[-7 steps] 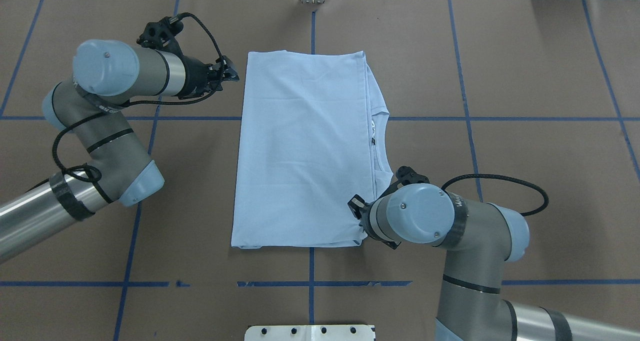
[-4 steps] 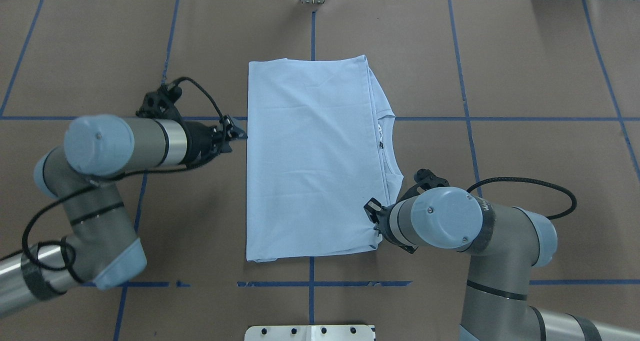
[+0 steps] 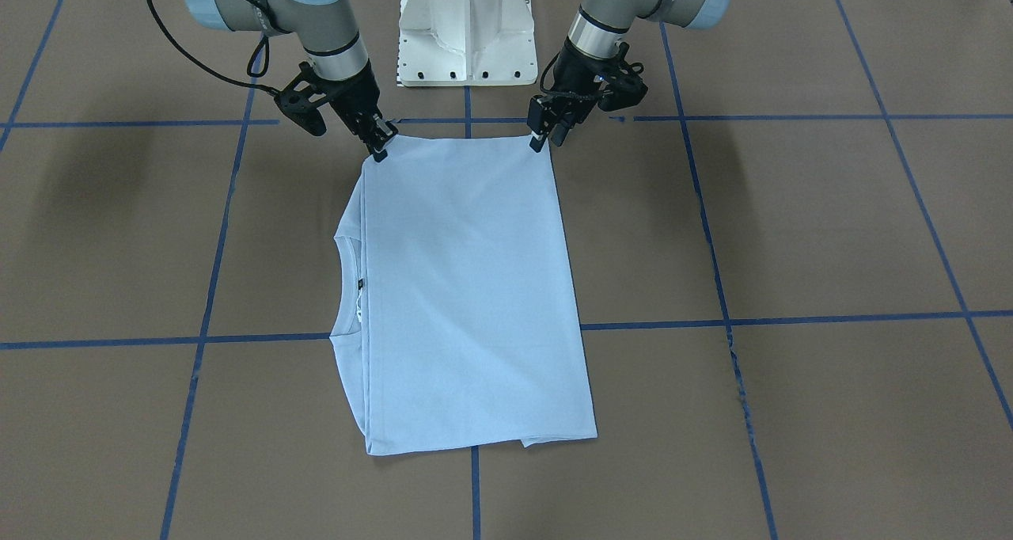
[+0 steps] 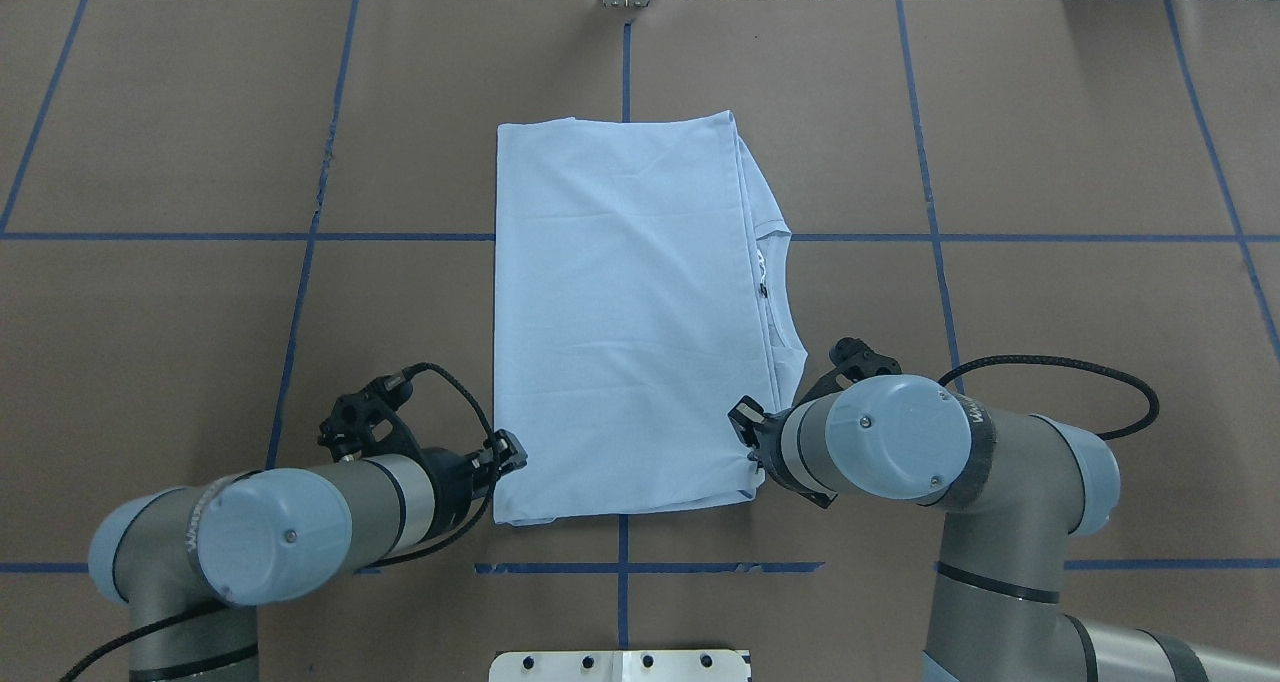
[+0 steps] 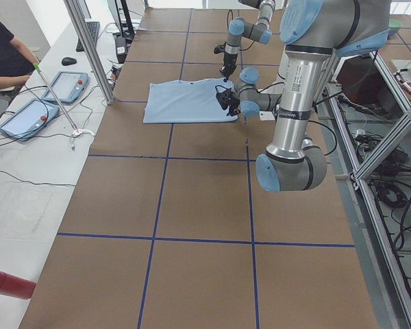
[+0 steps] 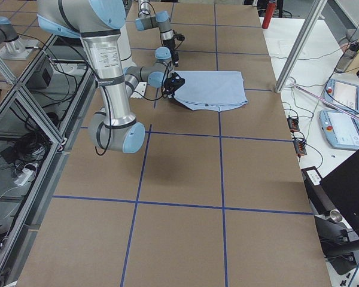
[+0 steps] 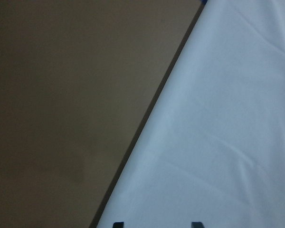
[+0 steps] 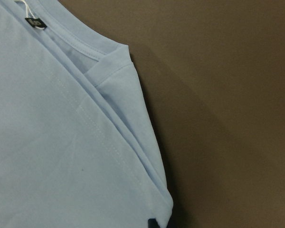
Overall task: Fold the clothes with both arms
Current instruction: 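Move the left gripper to the shirt corner nearest the robot and grasp it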
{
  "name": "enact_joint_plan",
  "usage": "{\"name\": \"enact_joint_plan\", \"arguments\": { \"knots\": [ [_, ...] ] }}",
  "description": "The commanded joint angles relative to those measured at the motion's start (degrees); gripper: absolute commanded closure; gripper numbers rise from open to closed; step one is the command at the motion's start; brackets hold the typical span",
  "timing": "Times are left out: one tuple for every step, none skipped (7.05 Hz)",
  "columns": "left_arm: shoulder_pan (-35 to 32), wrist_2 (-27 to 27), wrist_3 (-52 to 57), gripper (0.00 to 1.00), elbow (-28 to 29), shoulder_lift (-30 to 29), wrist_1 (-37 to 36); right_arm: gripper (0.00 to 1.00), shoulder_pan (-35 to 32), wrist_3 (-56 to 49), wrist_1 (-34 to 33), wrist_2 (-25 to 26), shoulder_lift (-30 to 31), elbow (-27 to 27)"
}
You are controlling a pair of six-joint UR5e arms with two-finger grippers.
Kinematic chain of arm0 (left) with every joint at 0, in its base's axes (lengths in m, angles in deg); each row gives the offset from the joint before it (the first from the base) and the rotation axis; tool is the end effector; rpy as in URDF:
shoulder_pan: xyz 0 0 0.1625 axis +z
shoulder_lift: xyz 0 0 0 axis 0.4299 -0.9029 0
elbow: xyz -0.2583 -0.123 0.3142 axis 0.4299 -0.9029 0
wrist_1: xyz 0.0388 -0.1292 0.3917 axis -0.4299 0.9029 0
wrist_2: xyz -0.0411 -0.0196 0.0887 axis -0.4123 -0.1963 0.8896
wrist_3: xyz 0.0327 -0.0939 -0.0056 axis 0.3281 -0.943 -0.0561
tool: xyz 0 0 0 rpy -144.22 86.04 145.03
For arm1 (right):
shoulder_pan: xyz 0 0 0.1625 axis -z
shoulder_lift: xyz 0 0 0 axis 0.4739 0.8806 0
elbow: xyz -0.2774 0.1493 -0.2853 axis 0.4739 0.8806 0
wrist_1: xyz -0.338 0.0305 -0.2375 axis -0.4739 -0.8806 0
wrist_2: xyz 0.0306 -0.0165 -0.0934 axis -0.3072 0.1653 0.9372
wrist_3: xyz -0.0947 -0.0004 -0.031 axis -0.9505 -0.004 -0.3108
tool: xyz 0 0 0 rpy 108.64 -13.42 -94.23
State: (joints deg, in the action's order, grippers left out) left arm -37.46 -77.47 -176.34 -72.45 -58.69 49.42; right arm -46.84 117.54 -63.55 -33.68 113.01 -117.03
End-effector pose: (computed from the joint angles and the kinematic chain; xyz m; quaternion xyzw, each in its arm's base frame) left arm 0.5196 -0.2565 0.2832 -0.0220 0.5258 -0.2980 0.7964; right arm -0.5053 -0.2980 0.2903 -0.1027 -0.4196 0.3629 0.8256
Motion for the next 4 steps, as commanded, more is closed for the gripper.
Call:
{"name": "enact_joint_plan", "arguments": {
  "knots": [
    [2.2, 1.2, -0.8, 0.45, 1.7, -0.5, -0.6, 1.0, 0.0, 0.0, 0.0, 0.0, 0.0, 0.0],
    [2.2, 1.2, -0.8, 0.45, 2.1, -0.3, -0.6, 1.0, -0.1, 0.0, 0.0, 0.0, 0.0, -0.1],
    [2.2, 1.2, -0.8, 0.46, 2.1, -0.3, -0.6, 1.0, -0.1, 0.0, 0.0, 0.0, 0.0, -0.1],
    [2.2, 1.2, -0.8, 0.48, 2.3, -0.2, -0.6, 1.0, -0.1, 0.0, 0.0, 0.0, 0.0, -0.7]
  ]
}}
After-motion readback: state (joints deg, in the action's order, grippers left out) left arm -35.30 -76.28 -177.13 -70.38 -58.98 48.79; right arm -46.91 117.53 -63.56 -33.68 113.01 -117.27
